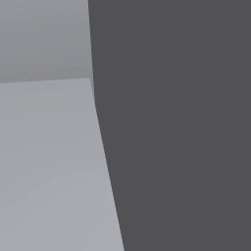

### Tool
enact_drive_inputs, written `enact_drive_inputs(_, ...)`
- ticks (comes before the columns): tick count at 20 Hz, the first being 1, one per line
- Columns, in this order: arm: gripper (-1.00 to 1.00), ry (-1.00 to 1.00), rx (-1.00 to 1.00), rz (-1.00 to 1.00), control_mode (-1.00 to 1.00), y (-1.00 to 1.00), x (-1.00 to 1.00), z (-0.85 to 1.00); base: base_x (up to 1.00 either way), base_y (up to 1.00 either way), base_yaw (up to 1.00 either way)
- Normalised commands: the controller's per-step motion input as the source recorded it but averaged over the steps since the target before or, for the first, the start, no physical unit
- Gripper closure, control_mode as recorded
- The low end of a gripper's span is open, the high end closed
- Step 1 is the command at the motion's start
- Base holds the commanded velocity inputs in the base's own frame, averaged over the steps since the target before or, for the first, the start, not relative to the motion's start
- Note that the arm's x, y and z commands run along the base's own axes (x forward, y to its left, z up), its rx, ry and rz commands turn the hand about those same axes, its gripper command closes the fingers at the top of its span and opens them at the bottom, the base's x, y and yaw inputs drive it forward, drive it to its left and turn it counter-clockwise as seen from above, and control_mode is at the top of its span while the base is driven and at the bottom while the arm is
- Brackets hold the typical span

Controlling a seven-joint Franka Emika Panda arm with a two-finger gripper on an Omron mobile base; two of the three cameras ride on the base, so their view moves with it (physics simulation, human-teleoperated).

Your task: Start the toaster. Once the lever pops up, take the bread to the plate on the dining counter.

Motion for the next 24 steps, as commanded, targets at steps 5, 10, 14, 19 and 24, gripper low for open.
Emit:
enact_drive_inputs(5,-1.0,0.0,0.0,0.0,-1.0,0.0,0.0,0.0,0.0,0.0,0.0)
enact_drive_inputs(10,-1.0,0.0,0.0,0.0,-1.0,0.0,0.0,0.0,0.0,0.0,0.0)
enact_drive_inputs(14,-1.0,0.0,0.0,0.0,-1.0,0.0,0.0,0.0,0.0,0.0,0.0)
enact_drive_inputs(19,-1.0,0.0,0.0,0.0,-1.0,0.0,0.0,0.0,0.0,0.0,0.0)
enact_drive_inputs(24,-1.0,0.0,0.0,0.0,-1.0,0.0,0.0,0.0,0.0,0.0,0.0)
